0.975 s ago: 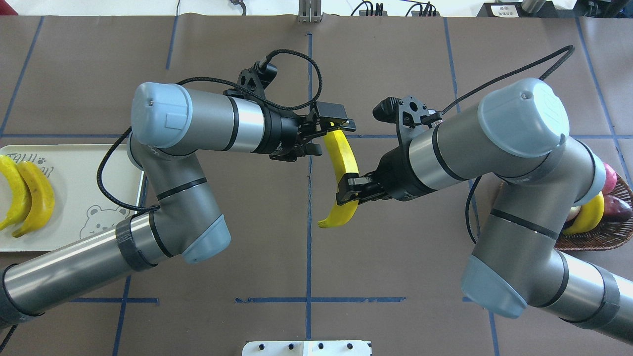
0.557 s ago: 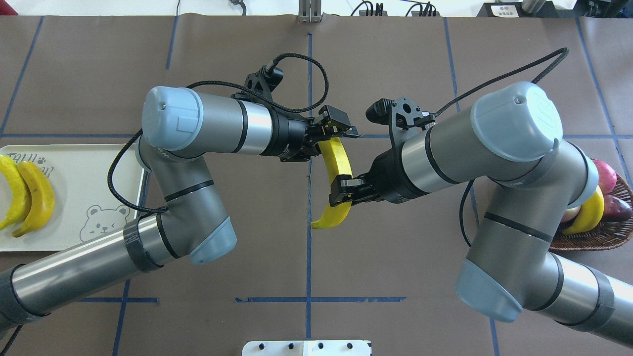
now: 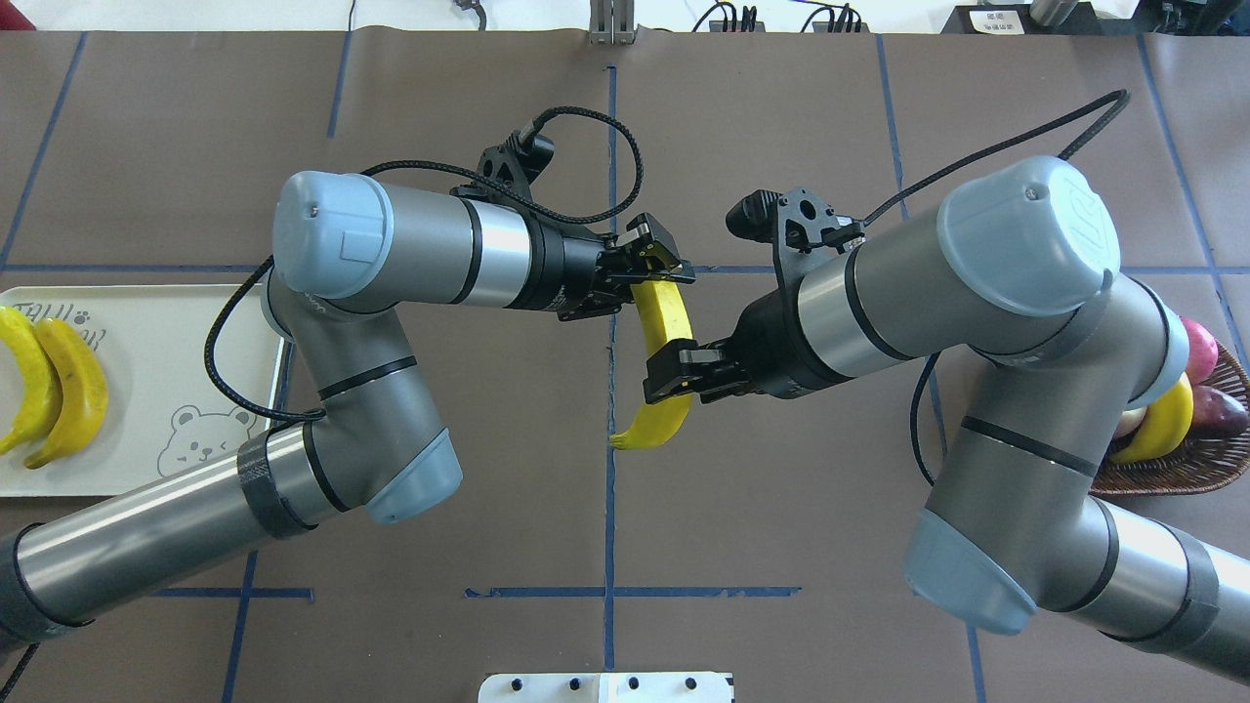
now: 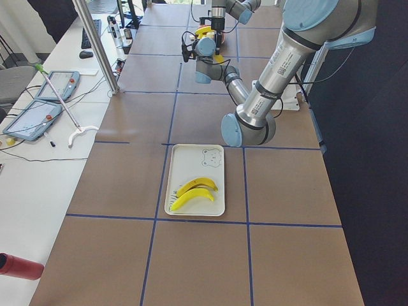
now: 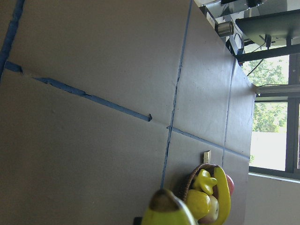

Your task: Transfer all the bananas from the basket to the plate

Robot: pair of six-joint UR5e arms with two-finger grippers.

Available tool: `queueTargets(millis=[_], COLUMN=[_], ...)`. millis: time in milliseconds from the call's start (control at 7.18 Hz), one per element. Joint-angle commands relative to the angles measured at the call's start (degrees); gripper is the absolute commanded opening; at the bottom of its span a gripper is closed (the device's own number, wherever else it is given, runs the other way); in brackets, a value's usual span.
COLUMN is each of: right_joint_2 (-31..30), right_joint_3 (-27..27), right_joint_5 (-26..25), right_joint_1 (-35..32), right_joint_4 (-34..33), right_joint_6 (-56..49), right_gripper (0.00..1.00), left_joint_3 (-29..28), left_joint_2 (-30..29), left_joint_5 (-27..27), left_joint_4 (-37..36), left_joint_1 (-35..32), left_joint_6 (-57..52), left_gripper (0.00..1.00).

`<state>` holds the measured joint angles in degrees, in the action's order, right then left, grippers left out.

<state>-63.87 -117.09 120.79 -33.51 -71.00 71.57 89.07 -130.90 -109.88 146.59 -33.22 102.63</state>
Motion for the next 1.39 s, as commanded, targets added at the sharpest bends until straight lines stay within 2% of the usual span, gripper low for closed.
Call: queueTargets(millis=[0, 279, 418, 557, 697, 836, 975, 1115, 1254], right_joint_2=[-0.6, -7.2, -12.5, -16.6, -19.4, -23.1, -26.6, -28.1, -28.4], right_joint_3=[-1.9, -6.5, -8.9, -9.3, -8.4, -7.0, -5.9, -4.6, -3.7], right_joint_5=[1.9, 2.9, 3.1, 4.2, 6.0, 6.5, 6.5, 6.5, 6.5], right_joint_1=[-1.9, -5.7, -8.8, -12.6, -17.3, -20.3, -22.0, -23.6, -24.4], right_joint_4=[-0.1, -0.2, -0.2, -0.2, -0.3, -0.3, -0.3, -0.2, -0.2], right_joint_6=[0.1, 0.1, 0.0, -0.7, -1.6, -7.9, -15.4, -18.6, -19.5], right_gripper=[1.00, 1.00, 1.00, 1.00, 1.00, 1.00, 1.00, 1.00, 1.00], left_joint_3=[0.1, 0.5, 1.2, 2.4, 4.3, 6.1, 7.2, 7.1, 6.5], left_joint_2=[1.5, 5.1, 10.4, 16.3, 24.3, 31.1, 37.3, 42.2, 44.0], left_joint_5=[-4.7, -14.4, -18.5, -22.1, -22.0, -21.3, -17.5, -13.2, -9.9], left_joint_4=[-1.5, -9.3, -10.9, -11.0, -11.0, -11.1, -11.1, -11.1, -11.6], left_joint_1=[-2.4, -11.6, -17.0, -21.1, -22.7, -23.5, -23.4, -23.0, -21.5], left_joint_6=[-0.1, -0.9, -4.8, -13.2, -19.6, -24.7, -30.3, -35.3, -37.5], left_gripper=[0.00, 0.00, 0.00, 0.00, 0.00, 0.00, 0.00, 0.00, 0.00])
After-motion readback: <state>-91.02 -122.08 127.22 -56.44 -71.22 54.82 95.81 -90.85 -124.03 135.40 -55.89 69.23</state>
